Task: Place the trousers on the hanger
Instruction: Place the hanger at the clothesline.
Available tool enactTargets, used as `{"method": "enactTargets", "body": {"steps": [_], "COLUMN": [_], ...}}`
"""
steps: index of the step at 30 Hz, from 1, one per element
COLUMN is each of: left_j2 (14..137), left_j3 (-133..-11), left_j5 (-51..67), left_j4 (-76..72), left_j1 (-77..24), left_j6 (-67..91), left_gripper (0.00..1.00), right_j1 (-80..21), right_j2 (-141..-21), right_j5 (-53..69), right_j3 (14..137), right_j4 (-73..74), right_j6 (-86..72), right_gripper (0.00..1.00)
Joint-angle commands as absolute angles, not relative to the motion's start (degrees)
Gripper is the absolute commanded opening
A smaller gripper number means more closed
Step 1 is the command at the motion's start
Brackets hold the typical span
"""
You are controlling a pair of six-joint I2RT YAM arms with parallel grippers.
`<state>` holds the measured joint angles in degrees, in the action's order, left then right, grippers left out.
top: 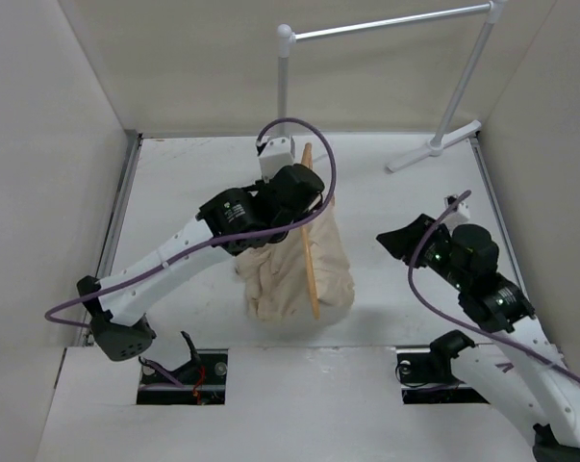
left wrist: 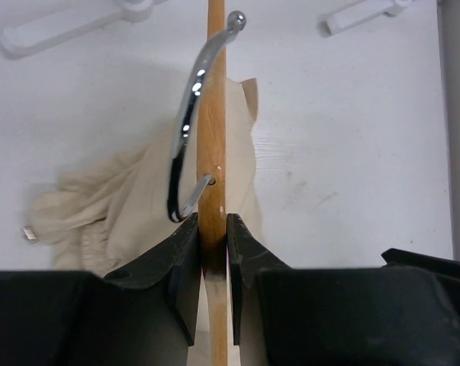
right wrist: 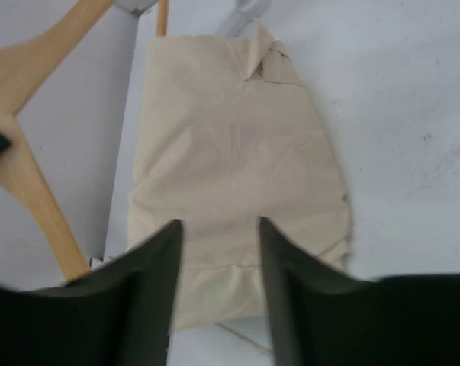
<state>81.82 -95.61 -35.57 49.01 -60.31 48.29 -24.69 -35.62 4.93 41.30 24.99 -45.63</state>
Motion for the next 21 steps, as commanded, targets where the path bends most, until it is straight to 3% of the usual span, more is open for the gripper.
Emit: {"method": "enactTargets", "body": {"steps": [1, 3, 5, 7, 10, 13, 21], "left_j2": [85.15, 88.93, 92.97, 96.31, 100.80, 102.48, 102.04], "left_j3": [-108.94, -117.64, -126.52, -133.64, -141.83, -144.58, -144.23], "left_j5": [-36.21, -35.95, -34.64, -31.66, -27.87, -26.90, -24.00], "left_j4": [57.63, 61.94, 65.37, 67.75, 70.48, 71.19, 69.79], "left_j1": [-60.60, -60.60, -60.16, -59.29, -57.70, -57.61, -56.12], "left_j6": [42.64, 40.18, 38.33, 37.71, 37.71, 37.88, 38.23], "left_gripper": [0.02, 0.02, 0.02, 0.02, 0.02, 0.02, 0.02], "right_j1": [-28.06, -31.05, -35.00, -39.48, -45.37, -48.11, -48.21], "right_j2": [-34.54, -35.15, -36.73, -38.84, -43.14, -47.27, -57.38], "right_j5": [4.57, 5.44, 6.32, 6.77, 6.25, 5.72, 6.59], "right_j3": [48.23, 52.27, 57.10, 61.85, 67.39, 68.64, 68.47], "right_j4": [30.49, 31.02, 30.94, 30.15, 28.22, 25.06, 18.28], "right_j6": [-42.72, -42.02, -41.31, -40.70, -38.95, -36.66, -34.63], "right_gripper": [0.40, 0.28, 0.25, 0.31, 0.55, 0.69, 0.69]}}
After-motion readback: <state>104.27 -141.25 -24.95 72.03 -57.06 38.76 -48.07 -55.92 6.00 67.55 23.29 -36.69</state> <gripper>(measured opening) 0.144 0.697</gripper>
